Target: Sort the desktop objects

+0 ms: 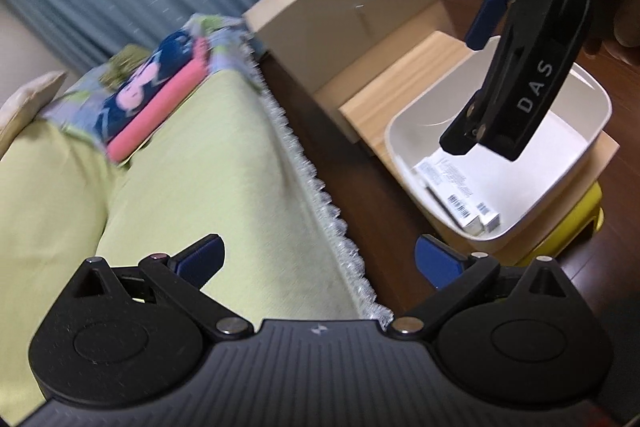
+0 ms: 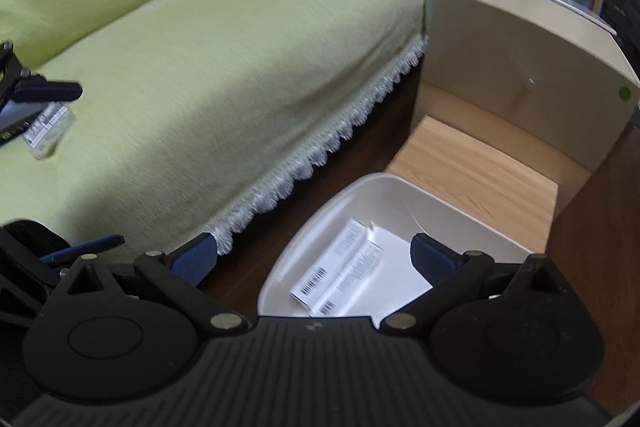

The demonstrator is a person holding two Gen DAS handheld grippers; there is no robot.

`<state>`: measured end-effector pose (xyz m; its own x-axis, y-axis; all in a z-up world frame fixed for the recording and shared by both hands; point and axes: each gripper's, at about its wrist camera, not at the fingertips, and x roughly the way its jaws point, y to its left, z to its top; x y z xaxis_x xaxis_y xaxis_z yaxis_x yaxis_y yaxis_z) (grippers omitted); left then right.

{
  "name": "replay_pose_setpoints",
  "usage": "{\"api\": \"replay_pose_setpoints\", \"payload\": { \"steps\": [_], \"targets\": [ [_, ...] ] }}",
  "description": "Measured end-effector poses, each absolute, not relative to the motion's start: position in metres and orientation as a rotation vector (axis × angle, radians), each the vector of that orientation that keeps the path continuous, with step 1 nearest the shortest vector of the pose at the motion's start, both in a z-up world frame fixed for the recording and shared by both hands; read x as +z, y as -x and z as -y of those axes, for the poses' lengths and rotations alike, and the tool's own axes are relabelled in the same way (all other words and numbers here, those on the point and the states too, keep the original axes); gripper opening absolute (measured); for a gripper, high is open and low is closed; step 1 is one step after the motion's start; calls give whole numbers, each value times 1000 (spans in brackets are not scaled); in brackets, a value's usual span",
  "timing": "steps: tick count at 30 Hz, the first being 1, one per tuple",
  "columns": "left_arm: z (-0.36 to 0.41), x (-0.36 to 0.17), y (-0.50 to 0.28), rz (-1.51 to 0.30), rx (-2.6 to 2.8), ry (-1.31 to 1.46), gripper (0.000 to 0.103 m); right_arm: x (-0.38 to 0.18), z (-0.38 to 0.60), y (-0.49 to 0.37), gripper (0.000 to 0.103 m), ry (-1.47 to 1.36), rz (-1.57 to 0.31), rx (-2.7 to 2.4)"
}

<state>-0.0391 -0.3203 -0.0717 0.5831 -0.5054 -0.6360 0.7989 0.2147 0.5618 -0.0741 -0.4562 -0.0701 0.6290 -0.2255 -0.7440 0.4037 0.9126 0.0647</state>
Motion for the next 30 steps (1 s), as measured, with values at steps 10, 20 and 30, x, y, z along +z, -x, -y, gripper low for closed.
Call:
{"api": "replay_pose_setpoints", "payload": {
  "steps": [10,20,30],
  "targets": [
    [236,-39,10,-439,-700,-802,102,-36,410,25,102,-214,-732,-207],
    [137,-33,-19,-563,-437,-683,102,-19,340,-34,102,-177,-691,-24],
    [69,-28,-38,-625,-284,-575,102,-20,296,-73,102,-177,-682,68]
  ]
}}
